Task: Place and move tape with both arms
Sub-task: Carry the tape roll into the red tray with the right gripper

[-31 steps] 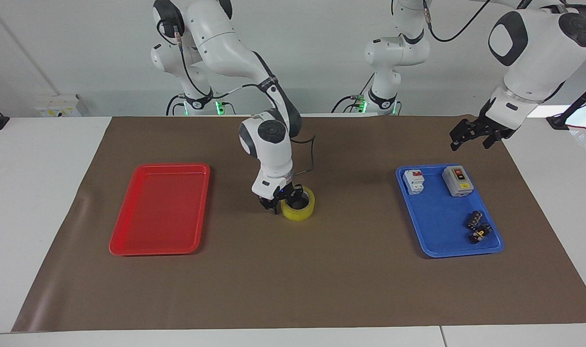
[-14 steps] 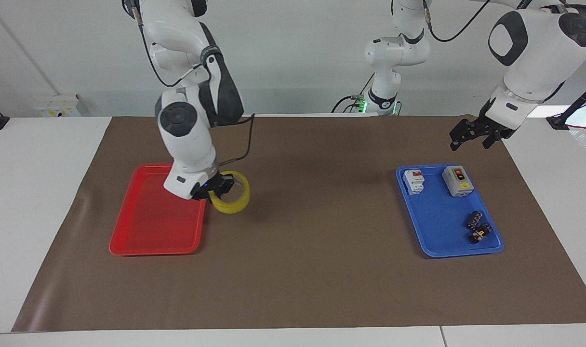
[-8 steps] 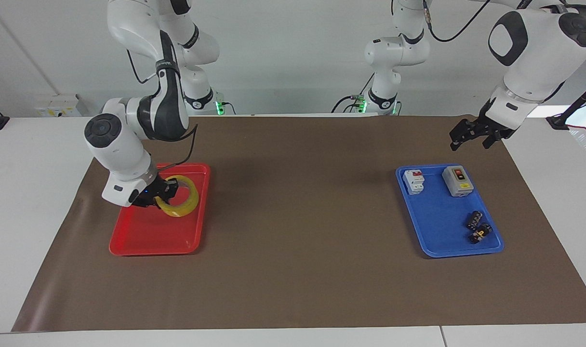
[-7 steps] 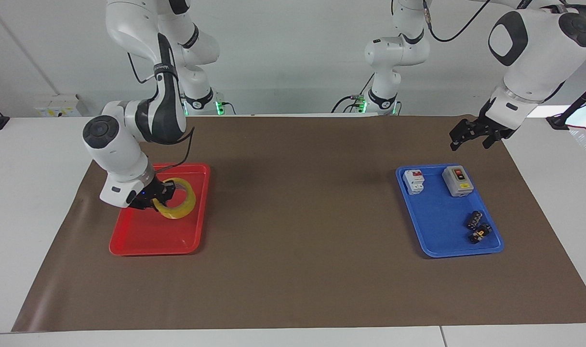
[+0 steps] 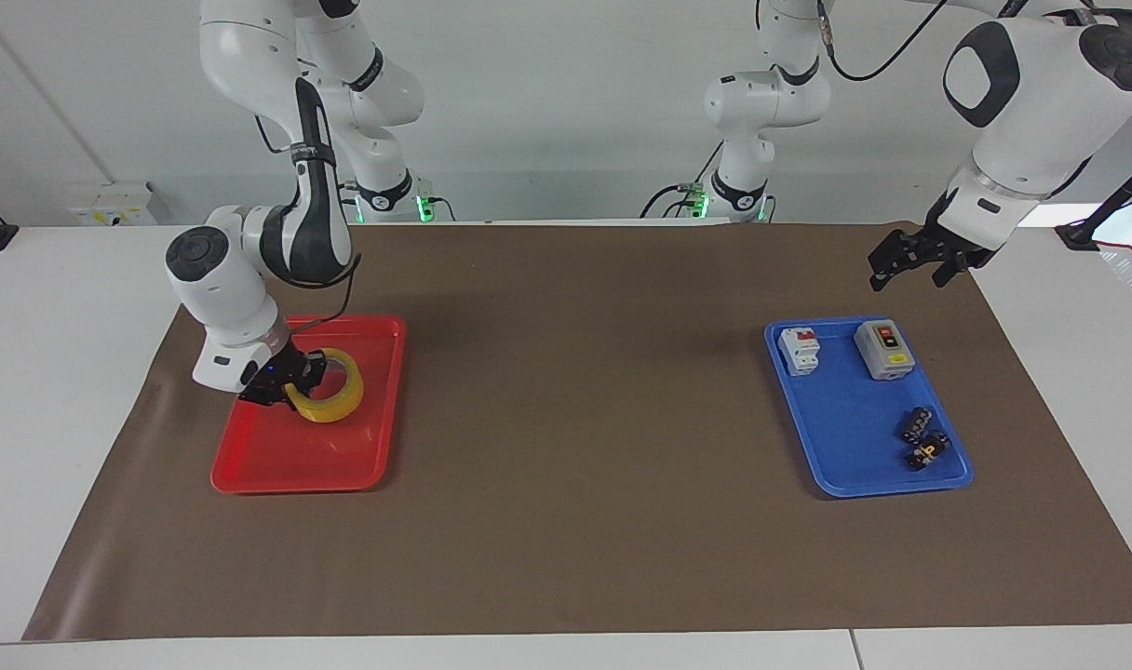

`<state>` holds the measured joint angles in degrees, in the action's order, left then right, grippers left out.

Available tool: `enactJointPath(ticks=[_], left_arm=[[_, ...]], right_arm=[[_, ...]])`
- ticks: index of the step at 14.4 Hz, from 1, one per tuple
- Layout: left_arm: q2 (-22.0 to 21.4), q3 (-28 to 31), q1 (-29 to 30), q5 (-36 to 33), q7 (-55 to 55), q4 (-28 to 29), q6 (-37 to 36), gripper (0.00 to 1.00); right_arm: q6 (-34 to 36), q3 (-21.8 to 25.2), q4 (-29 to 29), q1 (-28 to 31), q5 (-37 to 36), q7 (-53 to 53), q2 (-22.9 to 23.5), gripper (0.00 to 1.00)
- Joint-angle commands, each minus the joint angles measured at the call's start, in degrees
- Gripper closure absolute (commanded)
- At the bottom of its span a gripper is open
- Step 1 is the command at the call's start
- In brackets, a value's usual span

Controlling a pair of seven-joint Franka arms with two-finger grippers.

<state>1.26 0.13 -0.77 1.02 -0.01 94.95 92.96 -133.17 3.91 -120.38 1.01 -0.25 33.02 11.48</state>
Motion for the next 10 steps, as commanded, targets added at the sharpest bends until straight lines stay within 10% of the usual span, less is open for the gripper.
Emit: enactJointPath(ticks=[1, 8, 9, 10], left_arm=[[-0.82, -0.04, 0.33, 1.36, 0.8, 0.76, -0.41, 0.0], [-0.82, -0.04, 0.33, 1.36, 0.8, 0.76, -0.41, 0.0], [-0.82, -0.04, 0.33, 1.36, 0.8, 0.76, -0.41, 0.0], [-0.82, -0.04, 0.33, 1.36, 0.8, 0.76, -0.41, 0.0]], right_arm=[[-2.08, -0.83, -3.37, 1.81, -0.62, 2.31, -2.42, 1.0], [-7.89, -0.83, -4.87, 1.98, -0.62, 2.13, -0.84, 1.0], [-7.8, -0.74, -4.87, 1.98, -0.62, 1.78, -0.84, 0.78], [-7.8, -0.83, -4.87, 1.98, -0.54, 1.52, -0.84, 0.15]])
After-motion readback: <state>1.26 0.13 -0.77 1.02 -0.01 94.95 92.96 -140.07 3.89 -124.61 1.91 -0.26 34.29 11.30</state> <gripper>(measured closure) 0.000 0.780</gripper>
